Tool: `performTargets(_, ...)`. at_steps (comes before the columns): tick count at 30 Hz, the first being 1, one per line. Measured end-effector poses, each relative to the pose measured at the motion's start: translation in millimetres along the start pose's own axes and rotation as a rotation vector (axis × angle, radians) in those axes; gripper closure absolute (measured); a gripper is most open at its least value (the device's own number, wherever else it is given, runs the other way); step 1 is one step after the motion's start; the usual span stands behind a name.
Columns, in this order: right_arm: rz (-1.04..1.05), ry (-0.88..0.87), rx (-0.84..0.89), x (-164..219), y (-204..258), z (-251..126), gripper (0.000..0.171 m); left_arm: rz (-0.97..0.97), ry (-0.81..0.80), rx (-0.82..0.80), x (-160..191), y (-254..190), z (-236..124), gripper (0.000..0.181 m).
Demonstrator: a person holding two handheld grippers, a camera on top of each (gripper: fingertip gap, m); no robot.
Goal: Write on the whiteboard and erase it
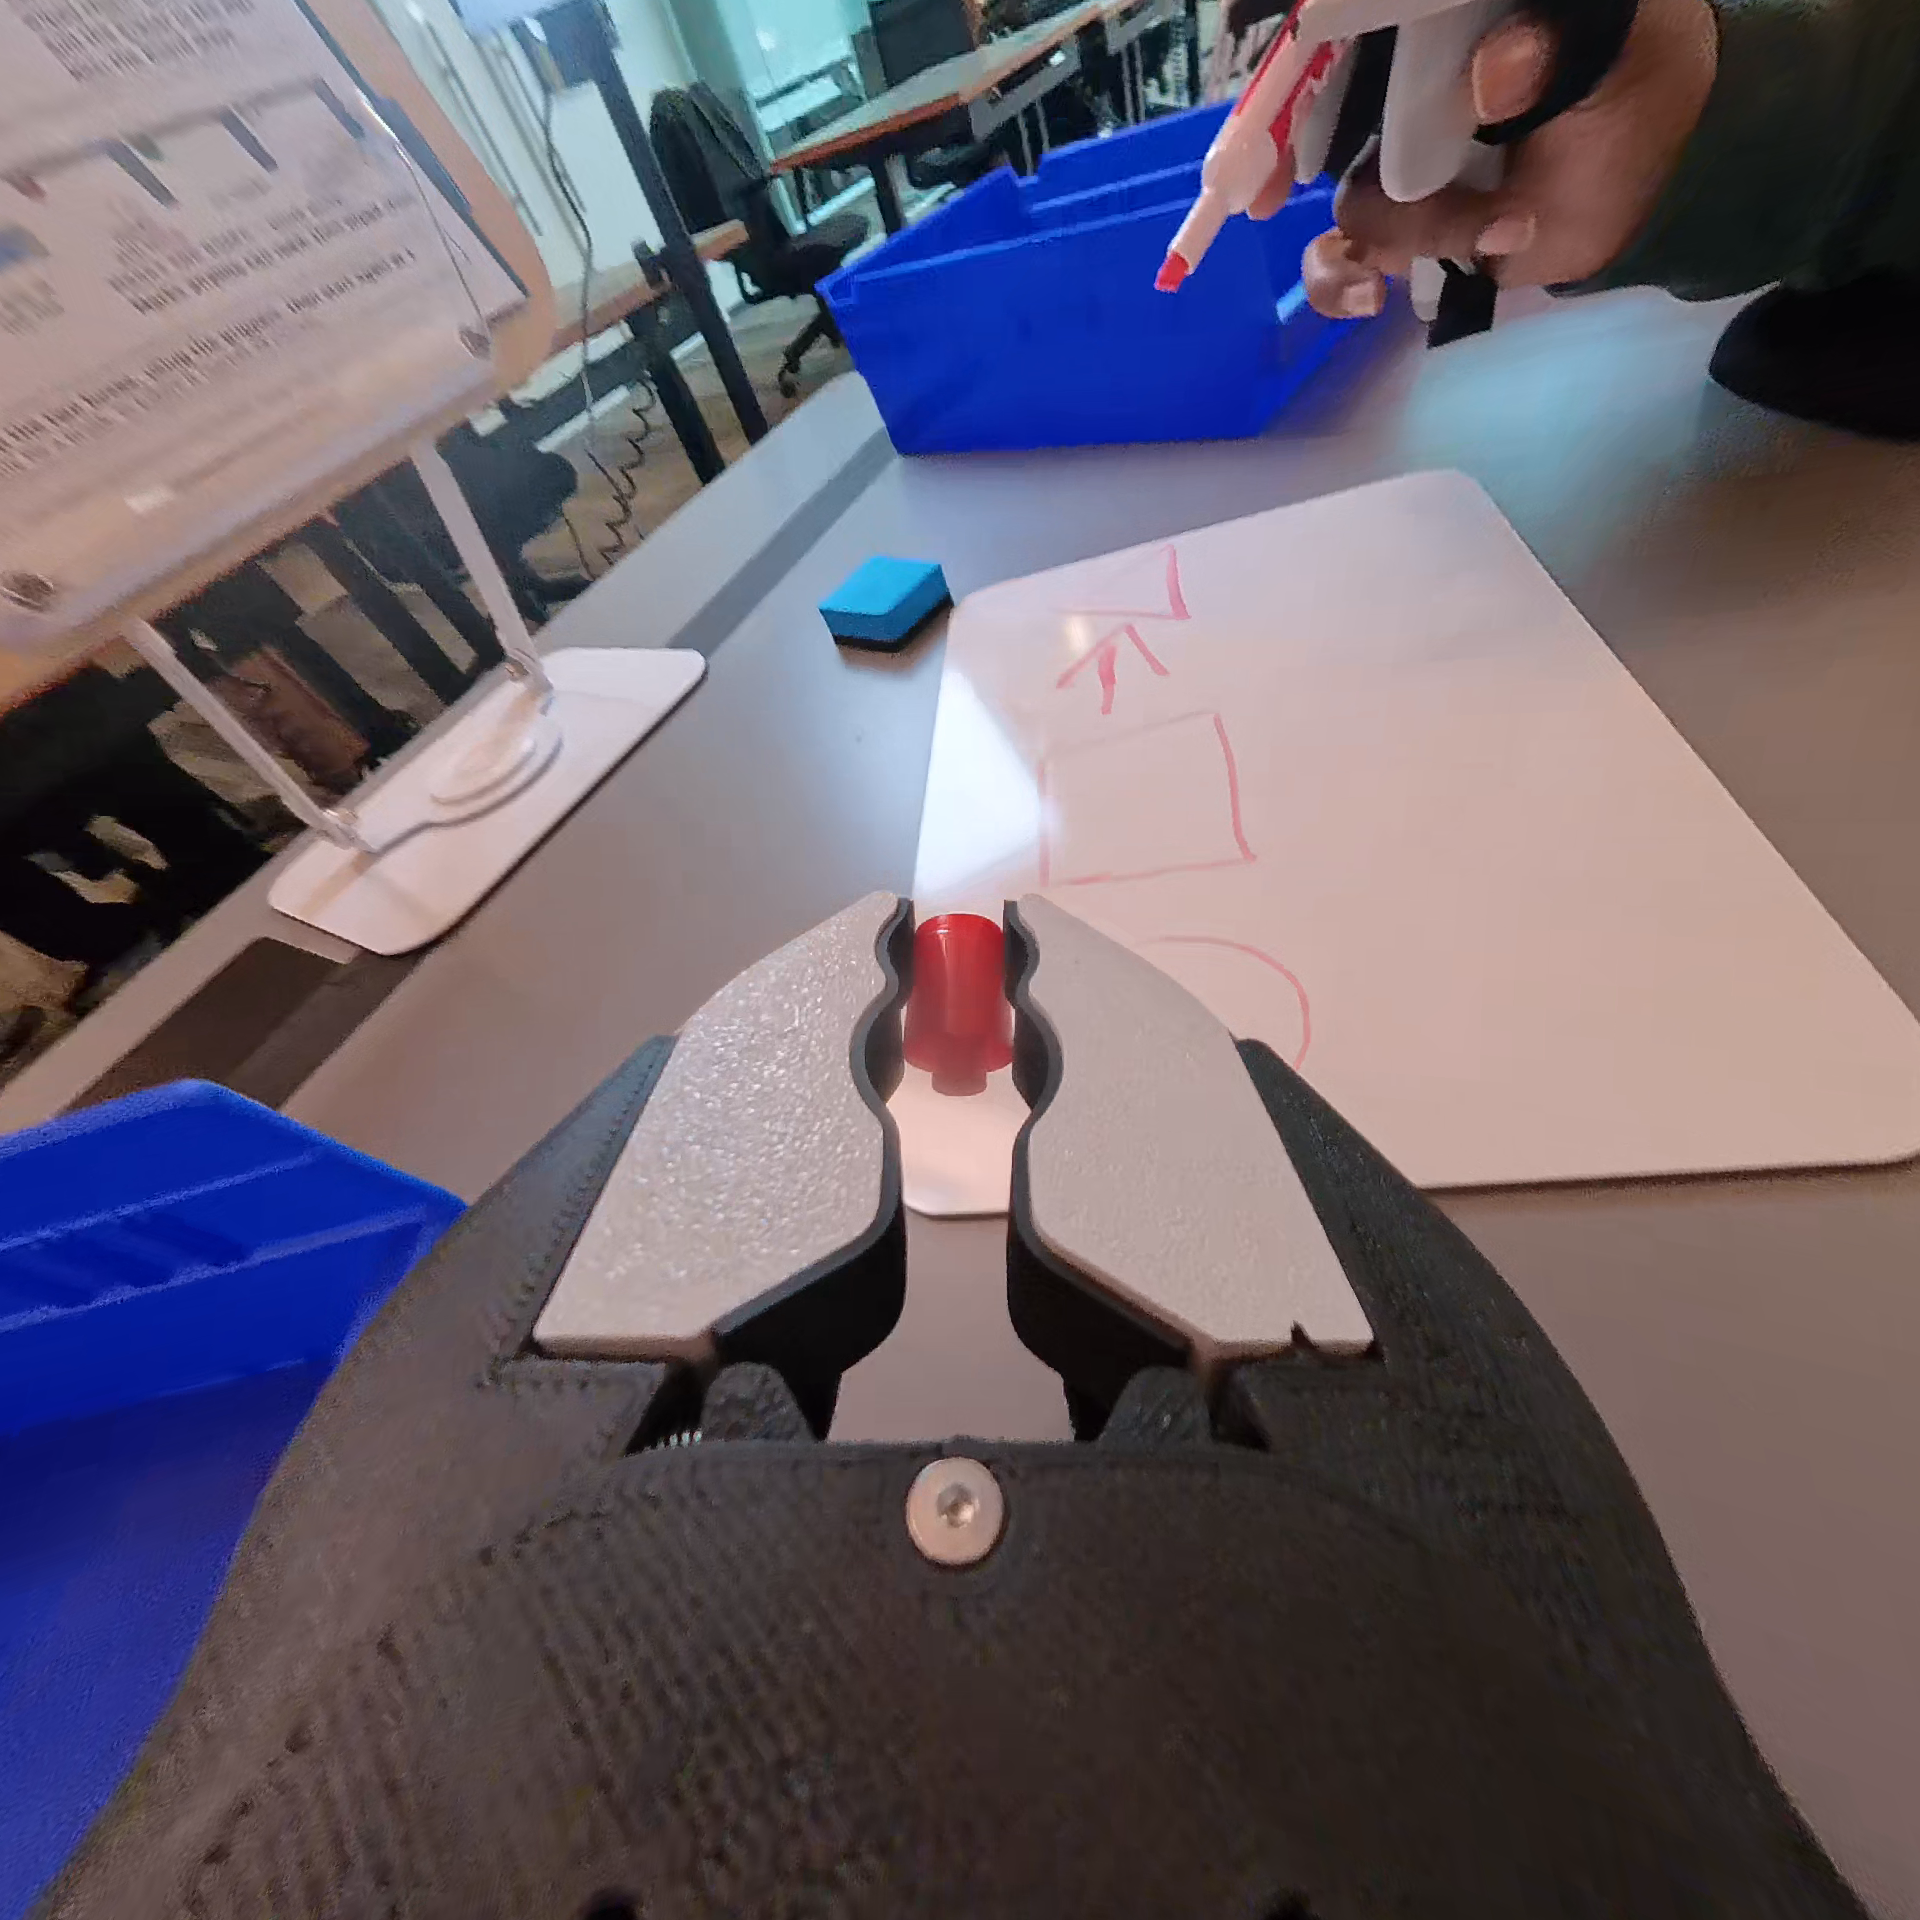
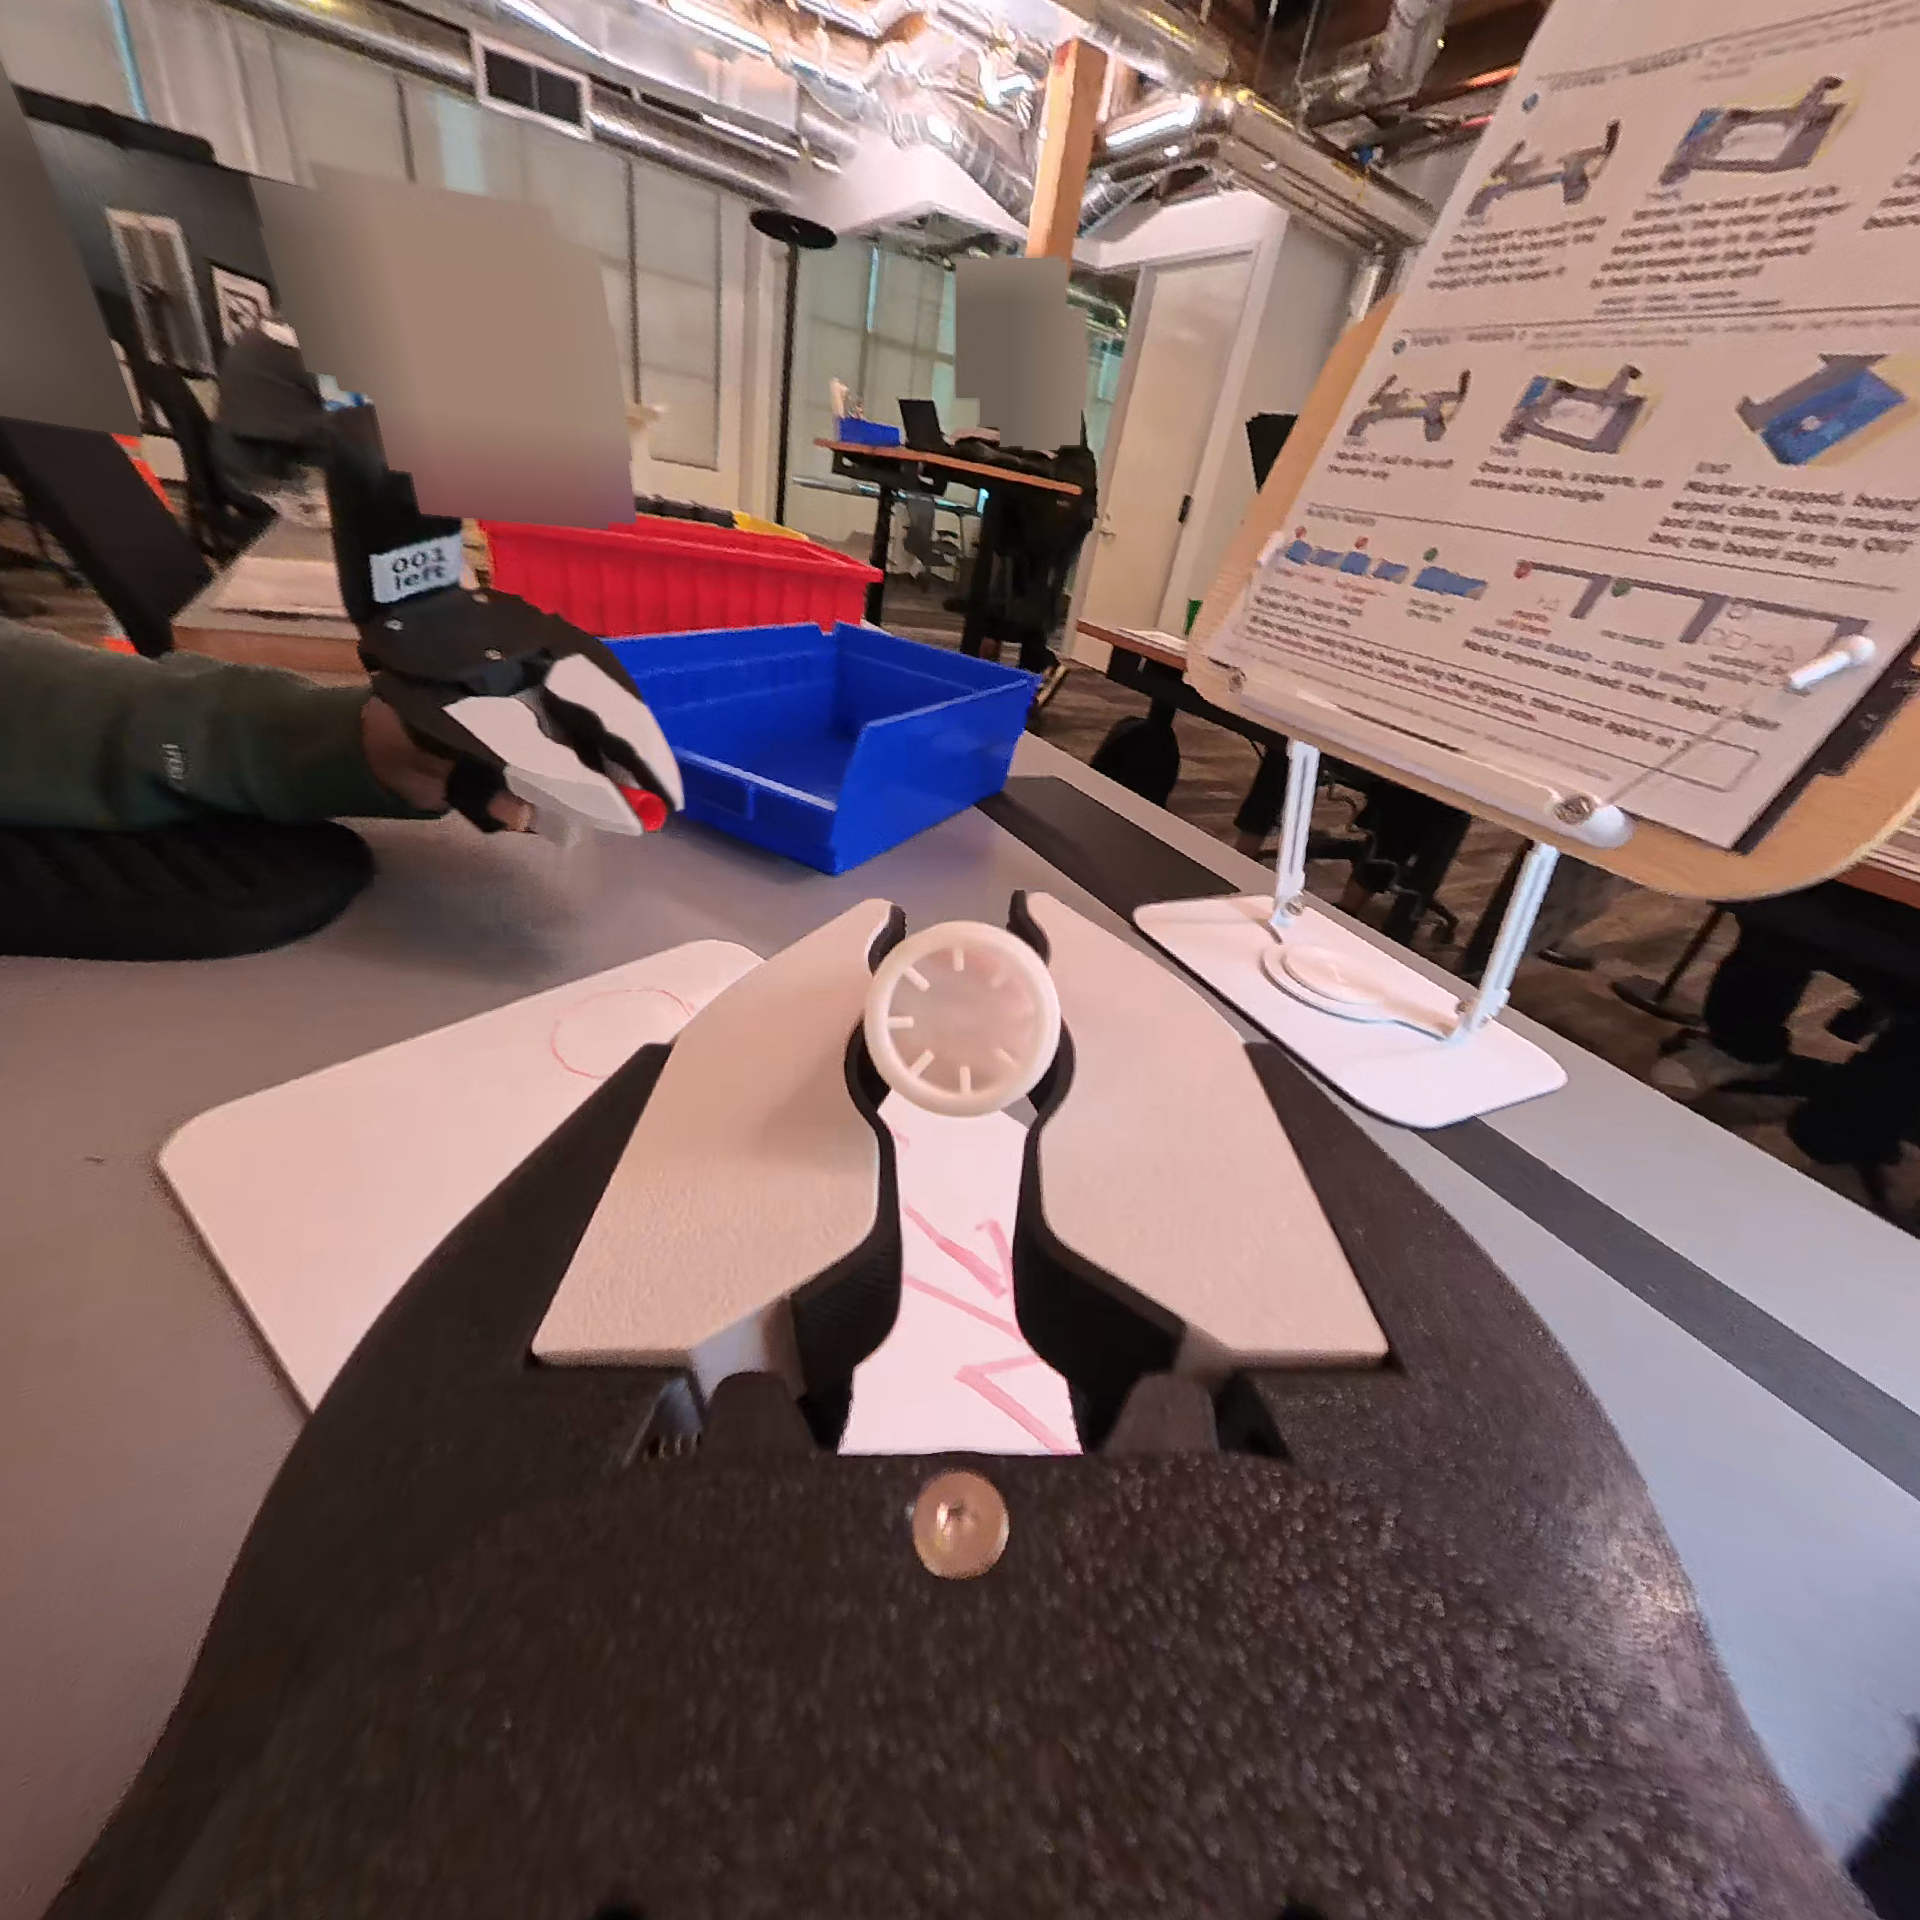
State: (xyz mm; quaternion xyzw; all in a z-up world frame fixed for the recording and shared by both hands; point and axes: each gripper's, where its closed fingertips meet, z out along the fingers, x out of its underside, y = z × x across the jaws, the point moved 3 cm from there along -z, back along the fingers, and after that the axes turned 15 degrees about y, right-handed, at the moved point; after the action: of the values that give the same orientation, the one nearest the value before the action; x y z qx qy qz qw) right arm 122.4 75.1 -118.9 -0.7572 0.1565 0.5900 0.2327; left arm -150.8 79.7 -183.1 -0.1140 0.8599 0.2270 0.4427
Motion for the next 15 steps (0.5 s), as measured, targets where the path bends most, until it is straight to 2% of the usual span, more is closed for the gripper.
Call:
performTargets(4, -0.02, -0.053, -0.071, -28.4, 10.2, 3.2, 0.152, 0.048, -0.009, -0.063, -26.3, -4.4, 3.0, 0.165)
performTargets(11, -0.101, -0.151, -0.2, -92.9, 35.1, 26.3, 0.151, 0.114, -0.071, -0.054, -90.6, -20.6, 27.5, 0.165)
performTargets(15, -0.102, -0.169, -0.243, -102.7, 46.2, 33.1, 0.151, 0.103, -0.125, -0.024, -113.2, -27.9, 38.1, 0.165)
